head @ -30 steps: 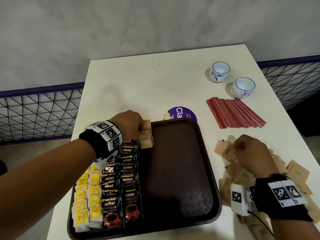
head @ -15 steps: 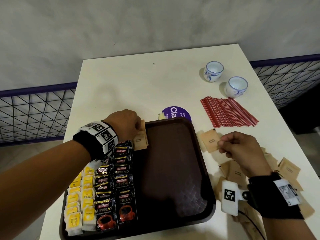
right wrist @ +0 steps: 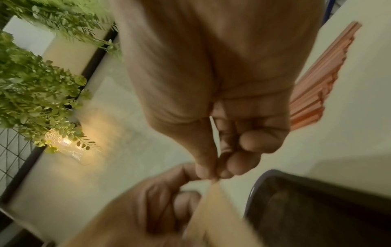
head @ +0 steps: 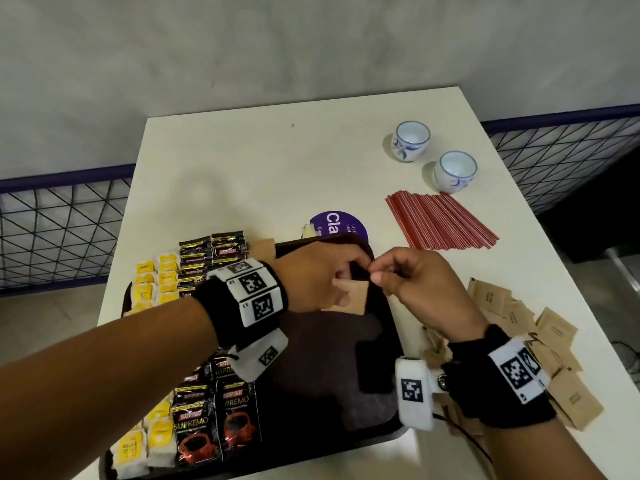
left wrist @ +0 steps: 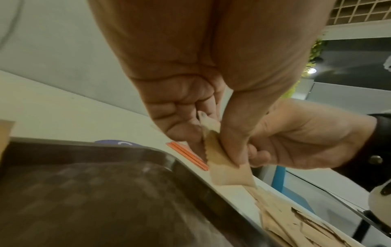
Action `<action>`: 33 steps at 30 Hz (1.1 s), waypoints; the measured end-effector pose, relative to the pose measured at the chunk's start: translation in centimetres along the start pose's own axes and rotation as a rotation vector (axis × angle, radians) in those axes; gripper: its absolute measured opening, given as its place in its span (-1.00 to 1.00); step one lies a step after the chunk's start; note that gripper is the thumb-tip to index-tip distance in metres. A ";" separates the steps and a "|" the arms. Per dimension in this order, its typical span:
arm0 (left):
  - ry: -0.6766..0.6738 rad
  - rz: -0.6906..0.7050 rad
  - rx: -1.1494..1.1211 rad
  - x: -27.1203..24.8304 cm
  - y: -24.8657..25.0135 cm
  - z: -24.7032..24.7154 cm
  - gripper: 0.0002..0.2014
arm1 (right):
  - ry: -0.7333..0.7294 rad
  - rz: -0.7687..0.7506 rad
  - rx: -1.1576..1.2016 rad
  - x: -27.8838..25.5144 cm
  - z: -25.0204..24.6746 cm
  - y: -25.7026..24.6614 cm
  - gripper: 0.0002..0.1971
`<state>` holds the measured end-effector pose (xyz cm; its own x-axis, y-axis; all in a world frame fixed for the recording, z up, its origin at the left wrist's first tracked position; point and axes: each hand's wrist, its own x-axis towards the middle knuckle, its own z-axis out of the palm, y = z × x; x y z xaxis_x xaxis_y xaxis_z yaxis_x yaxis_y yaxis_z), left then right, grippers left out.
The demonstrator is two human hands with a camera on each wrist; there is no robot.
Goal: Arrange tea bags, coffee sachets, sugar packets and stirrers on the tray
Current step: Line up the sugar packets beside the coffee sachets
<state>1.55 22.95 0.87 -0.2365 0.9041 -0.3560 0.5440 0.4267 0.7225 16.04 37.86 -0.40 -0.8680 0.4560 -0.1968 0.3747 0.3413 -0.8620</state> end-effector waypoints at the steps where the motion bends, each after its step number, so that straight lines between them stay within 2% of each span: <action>1: -0.006 -0.015 0.019 -0.4 -0.5 -0.3 -0.50 | 0.066 0.037 -0.055 0.1 -1.1 0.8 -0.90; 3: 0.030 -0.051 0.079 -1.4 -1.9 -1.4 -0.53 | 0.157 0.154 -0.250 0.0 -4.3 3.5 -0.84; 5: 0.110 -0.098 0.059 -2.5 -3.3 -2.6 -0.63 | 0.175 0.303 -0.436 -0.3 -7.2 5.8 -0.67; 8: 0.250 -0.189 0.028 -3.4 -5.1 -4.2 -0.78 | 0.182 0.491 -0.539 -0.6 -9.0 7.9 -0.51; 10: 0.274 -0.232 0.026 -3.7 -5.9 -5.1 -0.80 | 0.161 0.560 -0.583 -0.7 -8.7 8.3 -0.52; 14: 0.253 -0.250 -0.004 -3.8 -6.6 -6.2 -0.81 | 0.171 0.503 -0.699 -0.8 -7.6 8.9 -0.72; 17: 0.225 -0.266 0.039 -3.7 -6.9 -6.3 -0.83 | 0.248 0.498 -0.569 -0.8 -7.3 8.5 -0.79; 19: 0.205 -0.277 0.071 -3.7 -6.9 -6.1 -0.82 | 0.245 0.472 -0.508 -0.9 -7.2 8.3 -0.84; 24: 0.145 -0.323 0.066 -3.7 -7.1 -5.6 -0.67 | 0.252 0.392 -0.452 -1.1 -7.4 7.5 -0.94; 29: 0.162 -0.354 0.042 -3.9 -6.6 -6.1 -0.78 | 0.331 0.273 -0.359 -1.7 -8.2 4.9 -0.95; 33: 0.102 -0.383 0.178 -3.8 -6.3 -6.3 -0.85 | 0.312 0.214 -0.127 -1.3 -6.7 3.1 -0.93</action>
<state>-6.03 17.01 1.35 -0.5217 0.6827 -0.5117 0.5297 0.7293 0.4330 20.50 43.88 0.30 -0.6325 0.7491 -0.1969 0.5905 0.3020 -0.7484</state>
